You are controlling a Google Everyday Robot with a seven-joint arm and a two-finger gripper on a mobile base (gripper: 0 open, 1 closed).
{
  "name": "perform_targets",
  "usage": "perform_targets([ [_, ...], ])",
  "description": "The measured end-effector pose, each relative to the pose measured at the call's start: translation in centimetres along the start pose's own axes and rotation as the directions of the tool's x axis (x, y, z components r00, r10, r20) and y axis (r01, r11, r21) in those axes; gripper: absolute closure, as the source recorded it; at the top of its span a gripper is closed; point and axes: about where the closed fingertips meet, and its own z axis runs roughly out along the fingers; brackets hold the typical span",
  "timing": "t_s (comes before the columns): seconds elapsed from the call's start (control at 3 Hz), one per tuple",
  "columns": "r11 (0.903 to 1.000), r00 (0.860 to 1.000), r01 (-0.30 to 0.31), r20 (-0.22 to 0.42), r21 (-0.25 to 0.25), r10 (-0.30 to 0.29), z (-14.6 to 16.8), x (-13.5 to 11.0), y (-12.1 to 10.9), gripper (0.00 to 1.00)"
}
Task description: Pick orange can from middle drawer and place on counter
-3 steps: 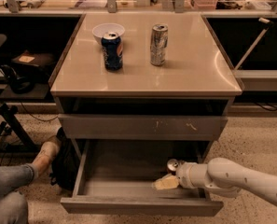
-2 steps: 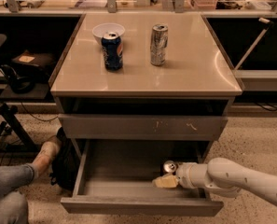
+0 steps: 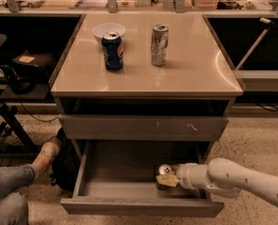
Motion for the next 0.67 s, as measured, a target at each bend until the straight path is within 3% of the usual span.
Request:
perform_targets([
  [0.33,1.0,1.0,0.0,0.0,0.0,0.0,0.0,0.0,0.0,0.88],
  [0.67,0.9981,0.998,0.059,0.003,0.02,-0.059,-3.0,-1.5,-1.0,1.0],
])
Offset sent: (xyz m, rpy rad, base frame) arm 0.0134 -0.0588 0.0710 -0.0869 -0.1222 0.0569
